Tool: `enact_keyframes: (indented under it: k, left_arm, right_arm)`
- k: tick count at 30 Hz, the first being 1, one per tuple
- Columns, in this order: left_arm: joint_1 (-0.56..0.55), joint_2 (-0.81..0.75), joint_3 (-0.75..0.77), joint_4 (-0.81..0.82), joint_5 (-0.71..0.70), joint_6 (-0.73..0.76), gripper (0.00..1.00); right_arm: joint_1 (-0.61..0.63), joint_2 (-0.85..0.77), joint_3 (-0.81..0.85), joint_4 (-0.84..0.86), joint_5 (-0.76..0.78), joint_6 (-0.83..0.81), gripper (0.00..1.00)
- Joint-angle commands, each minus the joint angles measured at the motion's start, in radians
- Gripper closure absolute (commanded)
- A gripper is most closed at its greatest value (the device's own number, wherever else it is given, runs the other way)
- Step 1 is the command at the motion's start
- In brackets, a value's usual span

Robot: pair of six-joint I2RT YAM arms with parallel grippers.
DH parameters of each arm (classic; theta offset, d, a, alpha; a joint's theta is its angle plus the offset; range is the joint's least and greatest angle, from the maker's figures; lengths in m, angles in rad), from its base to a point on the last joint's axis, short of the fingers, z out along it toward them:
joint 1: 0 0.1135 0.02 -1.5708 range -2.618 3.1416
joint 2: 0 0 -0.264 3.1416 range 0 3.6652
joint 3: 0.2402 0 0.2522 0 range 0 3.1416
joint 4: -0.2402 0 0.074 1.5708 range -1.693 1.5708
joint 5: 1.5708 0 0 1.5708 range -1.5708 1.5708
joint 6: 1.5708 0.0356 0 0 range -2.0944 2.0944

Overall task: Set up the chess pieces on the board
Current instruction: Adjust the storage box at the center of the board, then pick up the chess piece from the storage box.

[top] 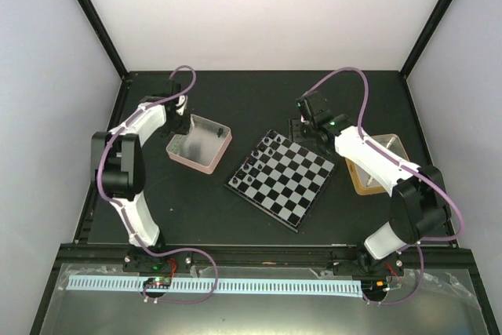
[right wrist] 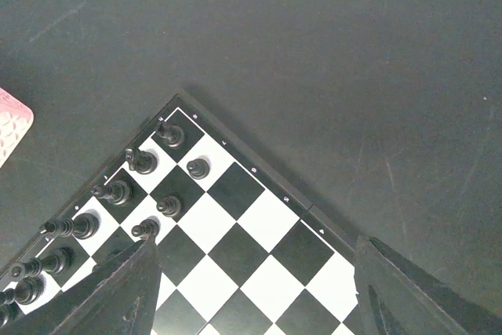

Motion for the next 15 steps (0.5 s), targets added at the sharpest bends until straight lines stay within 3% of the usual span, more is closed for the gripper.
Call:
enact_keyframes:
  k: [1, 7, 11, 15]
  left_arm:
    - [-0.001, -0.142, -0.010, 0.005, 0.166, -0.126, 0.63]
    - [-0.068, -0.227, -0.130, 0.161, 0.362, -0.151, 0.64]
    - [-0.092, -0.167, -0.162, 0.256, 0.498, -0.167, 0.67]
    - [-0.100, -0.092, -0.153, 0.311, 0.545, -0.181, 0.72]
  right_arm:
    - [-0.014, -0.020, 0.004, 0.053, -0.021, -0.028, 0.32]
    - [-0.035, -0.037, -0.039, 0.109, -0.029, -0.022, 0.32]
    - [-0.051, -0.041, -0.065, 0.130, -0.052, -0.012, 0.33]
    - [-0.058, -0.042, -0.067, 0.128, -0.063, -0.012, 0.34]
